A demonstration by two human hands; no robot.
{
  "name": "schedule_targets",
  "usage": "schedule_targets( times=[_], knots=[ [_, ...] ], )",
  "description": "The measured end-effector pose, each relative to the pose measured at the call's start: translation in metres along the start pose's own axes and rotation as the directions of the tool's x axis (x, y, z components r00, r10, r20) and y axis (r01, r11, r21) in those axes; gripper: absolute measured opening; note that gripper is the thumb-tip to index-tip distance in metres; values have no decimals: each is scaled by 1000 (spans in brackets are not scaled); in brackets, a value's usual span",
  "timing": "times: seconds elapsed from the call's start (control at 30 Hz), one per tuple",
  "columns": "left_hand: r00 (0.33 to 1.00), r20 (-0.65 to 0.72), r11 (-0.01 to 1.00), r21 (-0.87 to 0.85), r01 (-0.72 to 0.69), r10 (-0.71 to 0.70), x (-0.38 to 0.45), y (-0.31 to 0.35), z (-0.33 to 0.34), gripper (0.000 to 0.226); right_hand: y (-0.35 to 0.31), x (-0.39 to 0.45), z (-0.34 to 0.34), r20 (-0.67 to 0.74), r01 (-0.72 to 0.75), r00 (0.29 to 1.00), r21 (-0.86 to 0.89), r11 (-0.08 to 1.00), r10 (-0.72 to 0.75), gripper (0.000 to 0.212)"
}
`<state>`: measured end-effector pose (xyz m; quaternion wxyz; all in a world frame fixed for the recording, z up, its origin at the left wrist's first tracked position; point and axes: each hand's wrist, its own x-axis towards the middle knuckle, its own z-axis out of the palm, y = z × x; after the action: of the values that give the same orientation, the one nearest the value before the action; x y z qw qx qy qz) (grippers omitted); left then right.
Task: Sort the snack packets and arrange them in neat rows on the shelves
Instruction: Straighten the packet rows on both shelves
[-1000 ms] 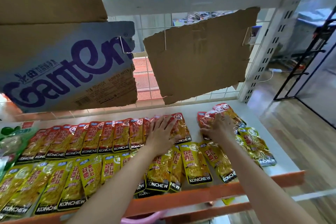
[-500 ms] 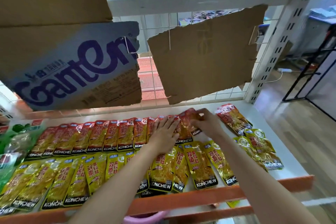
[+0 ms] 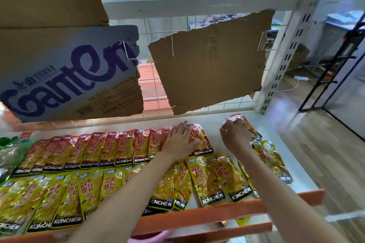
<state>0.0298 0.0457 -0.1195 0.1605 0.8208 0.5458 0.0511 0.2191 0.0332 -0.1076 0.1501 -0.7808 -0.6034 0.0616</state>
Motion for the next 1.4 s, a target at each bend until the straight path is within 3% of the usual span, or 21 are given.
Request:
schedule_targets(
  times=[0.13, 0.23, 0.33, 0.43, 0.53, 0.67, 0.73, 0.83, 1.03, 1.17, 1.23, 1.4],
  knots=[
    [999, 45, 999, 35, -13, 12, 3, 13, 15, 67, 34, 11, -6, 75, -180, 980, -67, 981, 185, 45],
    [998, 53, 998, 53, -23, 20, 3, 12, 17, 68, 39, 13, -7, 119, -202, 970, -80, 976, 211, 56],
    [996, 83, 999, 41, -32, 29, 3, 11, 14, 68, 34, 18, -14, 120, -184, 974, -64, 981, 191, 52],
    [995, 100, 998, 59, -30, 24, 3, 11, 13, 69, 24, 19, -27, 148, -159, 980, 182, 970, 133, 25],
    [994, 108, 997, 76, -28, 20, 3, 12, 13, 67, 9, 14, -34, 196, -212, 972, 485, 849, 131, 25],
    [991, 131, 997, 68, -40, 31, 2, 13, 10, 62, 1, 11, -14, 335, -305, 937, 644, 702, 99, 17],
    [990, 139, 997, 62, -44, 35, 2, 14, 10, 60, 1, 9, 0, 355, -300, 931, 600, 742, 89, 20],
    [988, 151, 998, 52, -37, 29, 3, 14, 8, 60, -2, 4, 8, 240, -148, 968, 310, 939, 73, 31],
    [998, 69, 1000, 10, -12, 11, 13, 31, 4, 57, 14, 4, -4, 99, 4, 995, 135, 991, -17, 58],
    [996, 87, 1000, -11, -25, 25, 23, 50, 14, 68, 48, 20, -16, 32, -91, 995, 28, 995, 90, 44],
    [994, 104, 999, 40, -31, 27, 25, 51, 24, 74, 63, 23, -18, 80, -125, 989, -8, 992, 125, 46],
    [996, 88, 996, 73, -42, 36, 27, 48, 32, 75, 77, 34, -17, 265, -237, 946, 183, 954, 184, 52]
  ],
)
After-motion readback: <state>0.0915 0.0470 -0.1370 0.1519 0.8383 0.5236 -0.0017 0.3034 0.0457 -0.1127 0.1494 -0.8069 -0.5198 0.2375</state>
